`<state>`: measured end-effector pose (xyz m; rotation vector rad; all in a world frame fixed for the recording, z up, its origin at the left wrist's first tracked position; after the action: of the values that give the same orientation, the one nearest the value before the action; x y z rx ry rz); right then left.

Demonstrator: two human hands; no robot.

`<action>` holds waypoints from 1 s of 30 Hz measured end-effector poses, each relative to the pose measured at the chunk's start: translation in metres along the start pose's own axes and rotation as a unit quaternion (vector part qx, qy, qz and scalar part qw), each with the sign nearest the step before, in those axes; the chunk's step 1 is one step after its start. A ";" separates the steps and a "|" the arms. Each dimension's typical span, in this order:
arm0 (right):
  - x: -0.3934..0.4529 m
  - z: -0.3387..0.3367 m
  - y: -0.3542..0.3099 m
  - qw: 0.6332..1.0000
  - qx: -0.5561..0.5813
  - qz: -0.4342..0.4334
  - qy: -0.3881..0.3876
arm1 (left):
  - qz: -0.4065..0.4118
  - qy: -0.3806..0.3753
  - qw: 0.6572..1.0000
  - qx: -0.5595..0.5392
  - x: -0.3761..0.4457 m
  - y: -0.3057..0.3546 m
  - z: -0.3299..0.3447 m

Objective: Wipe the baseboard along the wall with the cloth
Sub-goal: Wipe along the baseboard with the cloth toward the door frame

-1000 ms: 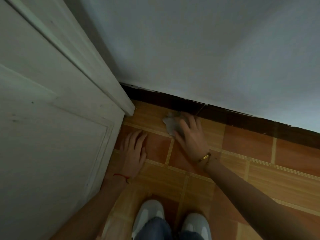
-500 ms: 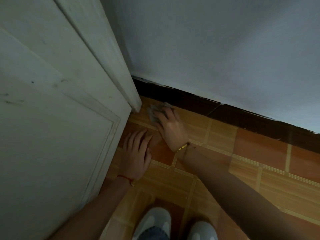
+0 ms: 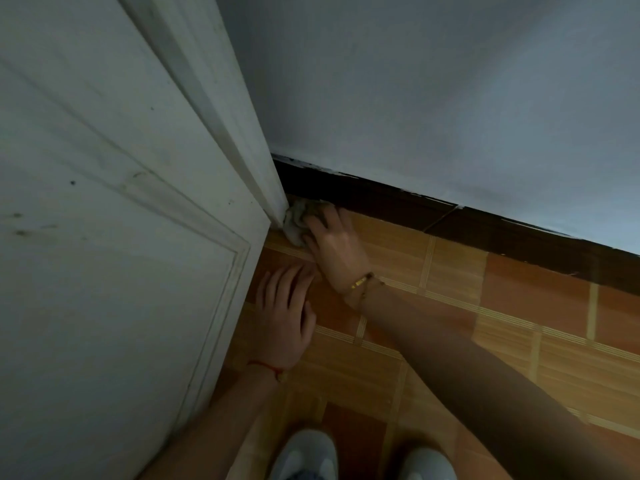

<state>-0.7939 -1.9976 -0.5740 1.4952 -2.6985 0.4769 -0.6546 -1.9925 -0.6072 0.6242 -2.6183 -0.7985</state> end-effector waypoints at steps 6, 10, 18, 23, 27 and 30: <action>-0.021 -0.025 0.037 0.998 -0.020 0.059 0.032 | 0.008 0.005 1.000 0.008 0.000 0.001 -0.002; -0.064 -0.047 0.087 0.989 -0.022 0.137 0.052 | 0.010 -0.004 1.000 0.006 -0.001 0.002 -0.002; -0.036 -0.027 0.052 0.994 -0.049 0.088 0.035 | 0.006 -0.017 1.000 0.004 -0.001 0.001 -0.001; -0.026 -0.024 0.039 0.997 -0.040 0.060 0.041 | 0.006 -0.024 1.000 0.009 -0.002 0.000 0.001; -0.064 -0.057 0.087 0.964 0.077 0.214 0.138 | 0.000 -0.025 1.000 -0.001 -0.002 -0.003 0.002; -0.092 -0.086 0.107 0.901 0.137 0.331 0.242 | 0.001 -0.019 1.000 -0.008 -0.002 -0.003 0.002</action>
<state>-0.8442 -1.8448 -0.5345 0.3240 -2.6998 1.1095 -0.6531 -1.9931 -0.6103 0.6063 -2.6442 -0.8373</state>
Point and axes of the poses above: each hand's wrist, its own x-axis towards the middle knuckle, its own z-axis out of the palm, y = z × x, the point moved 9 cm from there along x, towards the middle knuckle, and after that the axes turned 10 degrees about -x, right-handed, at the moved point
